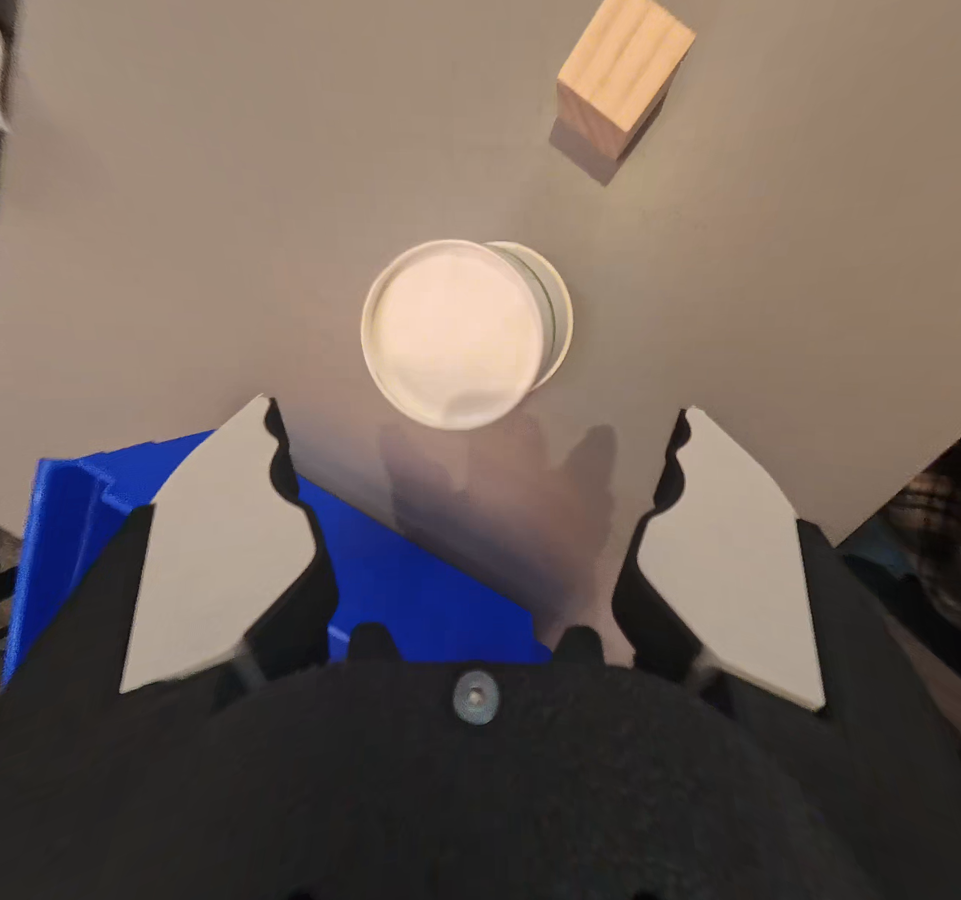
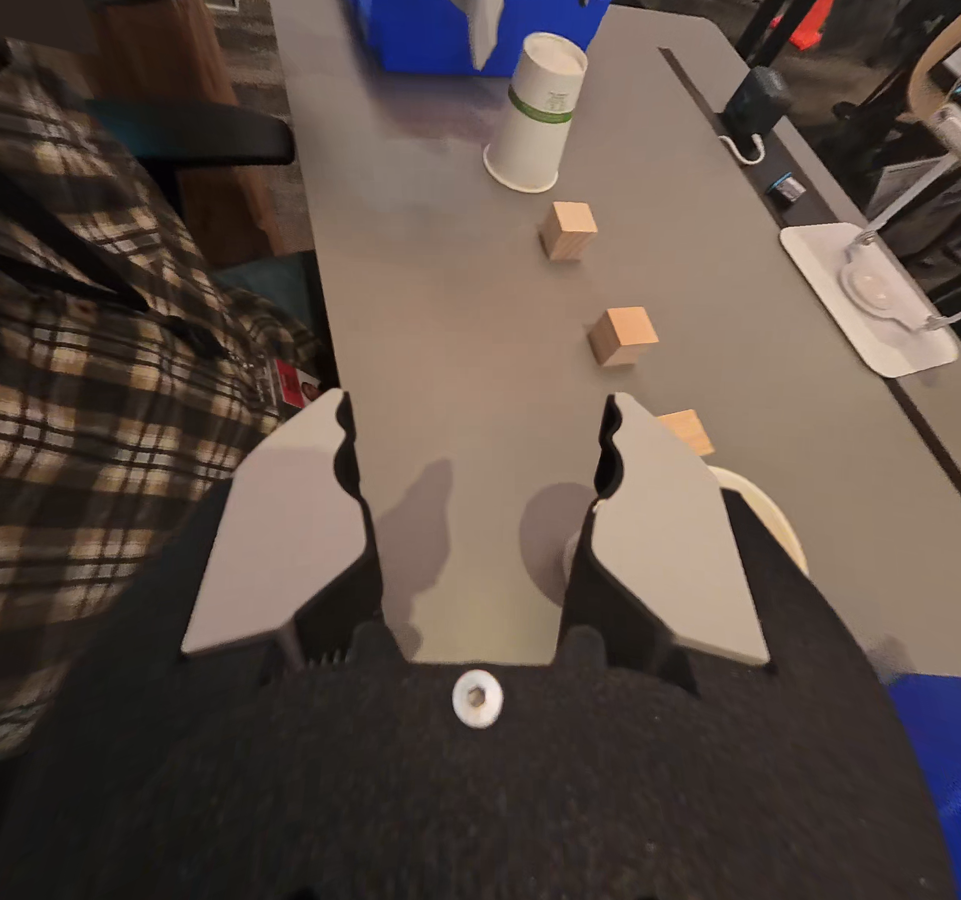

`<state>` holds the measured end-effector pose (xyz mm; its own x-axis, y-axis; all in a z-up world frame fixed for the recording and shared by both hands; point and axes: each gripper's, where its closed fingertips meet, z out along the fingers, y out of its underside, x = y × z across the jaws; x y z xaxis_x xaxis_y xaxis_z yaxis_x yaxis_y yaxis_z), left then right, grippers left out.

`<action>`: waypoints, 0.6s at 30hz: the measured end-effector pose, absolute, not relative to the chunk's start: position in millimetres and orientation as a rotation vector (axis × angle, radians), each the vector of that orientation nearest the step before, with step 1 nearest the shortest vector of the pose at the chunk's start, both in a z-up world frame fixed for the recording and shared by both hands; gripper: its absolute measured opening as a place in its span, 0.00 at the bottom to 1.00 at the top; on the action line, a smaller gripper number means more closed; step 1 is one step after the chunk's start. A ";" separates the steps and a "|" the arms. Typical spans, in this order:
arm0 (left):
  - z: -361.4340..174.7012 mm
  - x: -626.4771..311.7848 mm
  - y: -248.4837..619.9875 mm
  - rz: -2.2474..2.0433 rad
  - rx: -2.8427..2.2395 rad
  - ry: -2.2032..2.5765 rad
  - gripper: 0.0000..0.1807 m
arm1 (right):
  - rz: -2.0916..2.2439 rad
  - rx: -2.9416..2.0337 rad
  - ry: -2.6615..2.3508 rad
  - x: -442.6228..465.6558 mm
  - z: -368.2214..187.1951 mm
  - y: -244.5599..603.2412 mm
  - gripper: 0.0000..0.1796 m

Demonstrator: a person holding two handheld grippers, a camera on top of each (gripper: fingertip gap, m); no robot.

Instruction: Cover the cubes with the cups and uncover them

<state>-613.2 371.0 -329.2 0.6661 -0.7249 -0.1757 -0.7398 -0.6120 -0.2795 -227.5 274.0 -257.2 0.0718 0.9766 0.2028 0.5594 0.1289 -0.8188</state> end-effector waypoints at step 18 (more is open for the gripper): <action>-319.3 -616.7 394.8 -0.335 -2.538 0.872 0.48 | 0.815 -1.487 -1.378 -225.9 -257.1 274.2 0.47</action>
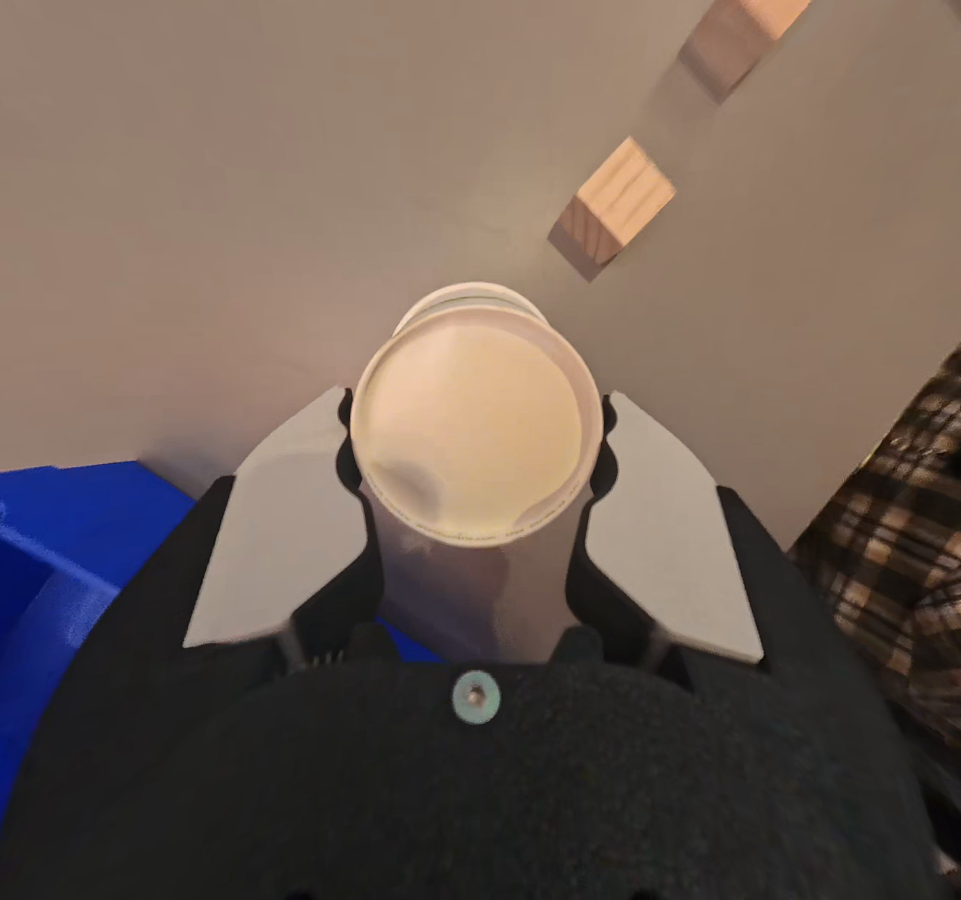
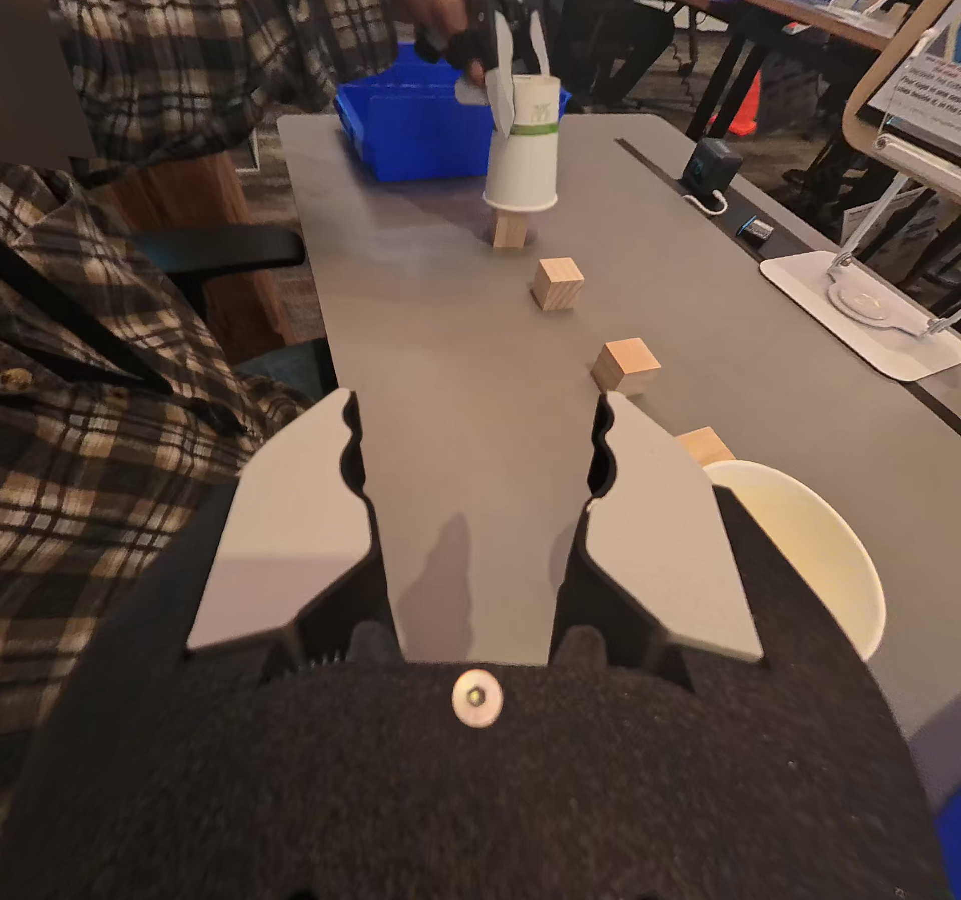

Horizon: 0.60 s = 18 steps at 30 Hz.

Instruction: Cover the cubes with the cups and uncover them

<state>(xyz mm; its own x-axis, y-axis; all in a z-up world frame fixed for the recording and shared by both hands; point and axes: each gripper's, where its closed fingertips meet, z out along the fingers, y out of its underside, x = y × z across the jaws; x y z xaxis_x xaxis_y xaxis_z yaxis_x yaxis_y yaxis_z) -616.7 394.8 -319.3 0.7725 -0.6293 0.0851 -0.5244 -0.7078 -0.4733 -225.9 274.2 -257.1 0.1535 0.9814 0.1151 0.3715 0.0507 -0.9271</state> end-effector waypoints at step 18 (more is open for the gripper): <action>-183.8 -463.3 330.6 -1.771 -1.231 0.125 0.48 | 0.842 -1.184 -1.246 -383.6 -204.8 308.9 0.44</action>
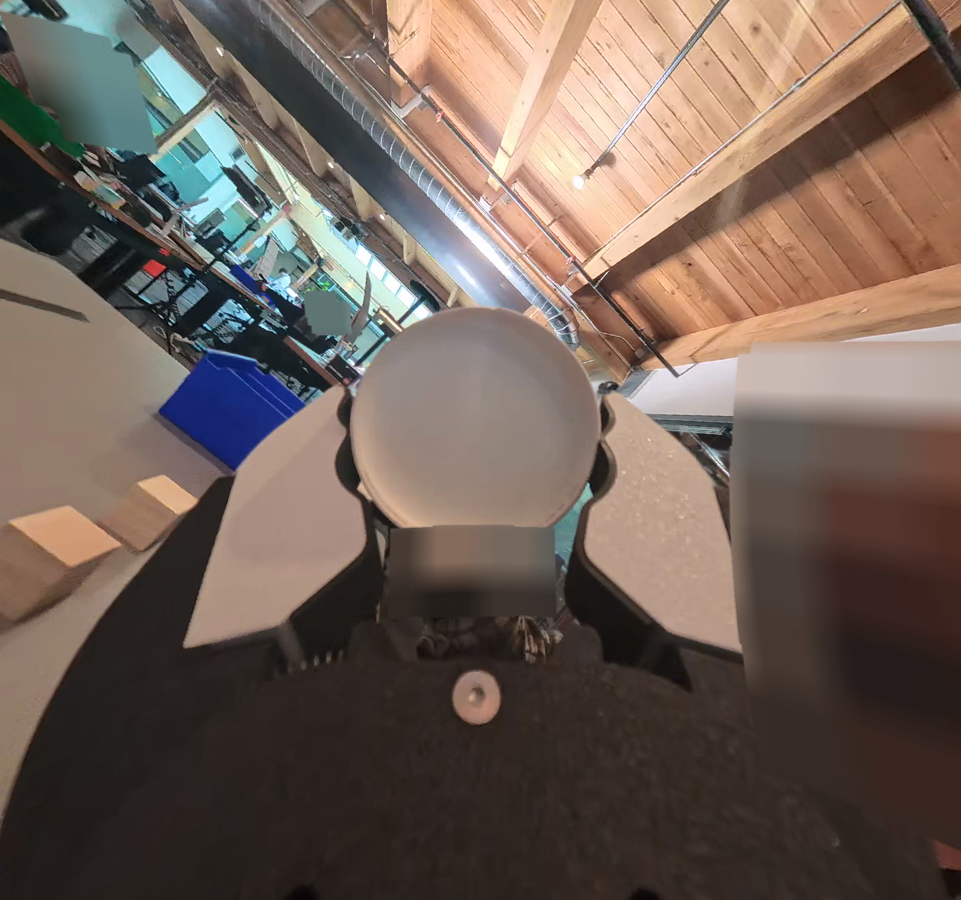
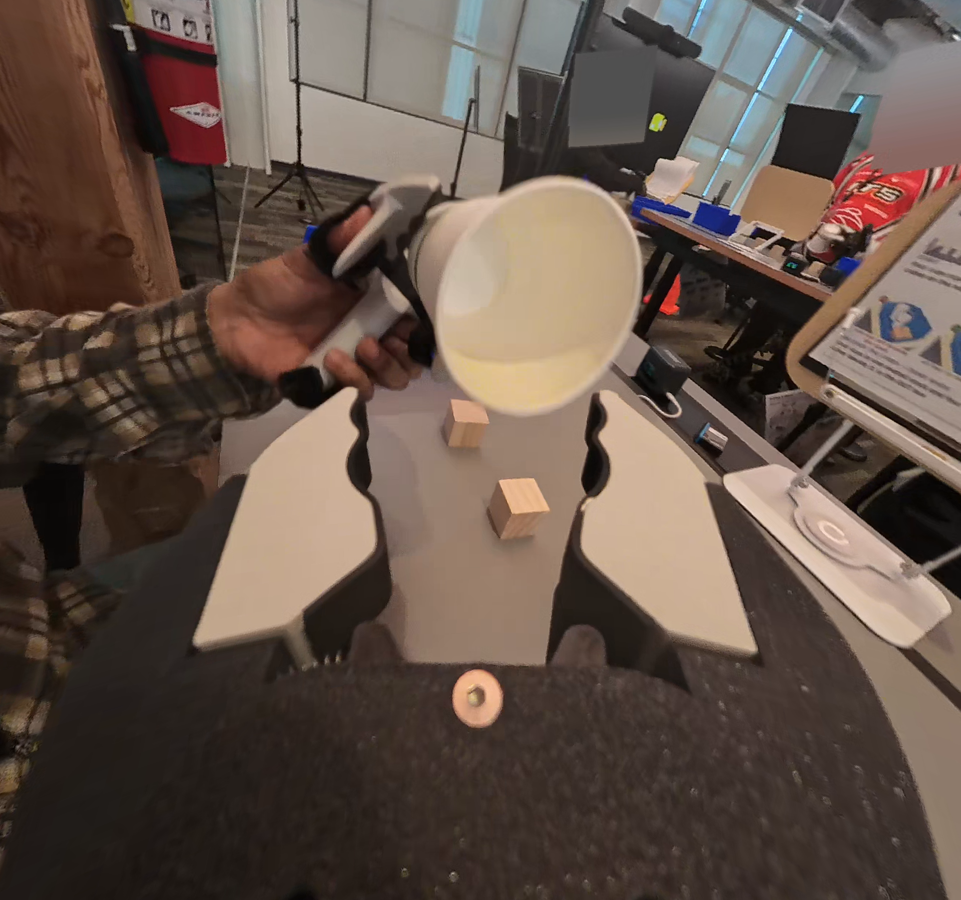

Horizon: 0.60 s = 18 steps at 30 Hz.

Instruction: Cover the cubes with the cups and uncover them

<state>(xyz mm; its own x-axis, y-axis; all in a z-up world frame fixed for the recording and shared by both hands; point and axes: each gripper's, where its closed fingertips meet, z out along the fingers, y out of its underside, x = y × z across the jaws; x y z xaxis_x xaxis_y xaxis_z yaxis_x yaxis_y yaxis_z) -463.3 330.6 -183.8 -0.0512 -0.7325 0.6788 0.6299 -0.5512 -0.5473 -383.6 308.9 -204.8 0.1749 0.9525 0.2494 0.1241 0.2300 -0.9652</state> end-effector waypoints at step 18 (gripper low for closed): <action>-181.9 -458.0 329.9 -1.397 -1.437 0.388 0.50 | 0.313 -1.300 -1.724 -290.2 -175.3 328.4 0.00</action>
<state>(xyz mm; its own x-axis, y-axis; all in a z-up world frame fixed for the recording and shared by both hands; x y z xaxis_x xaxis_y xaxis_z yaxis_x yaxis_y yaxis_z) -458.0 329.9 -181.9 0.2673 -0.8041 0.5309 0.4156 -0.4009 -0.8164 -290.2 328.4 -175.3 -0.0148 0.8586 0.5124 0.6232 0.4087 -0.6668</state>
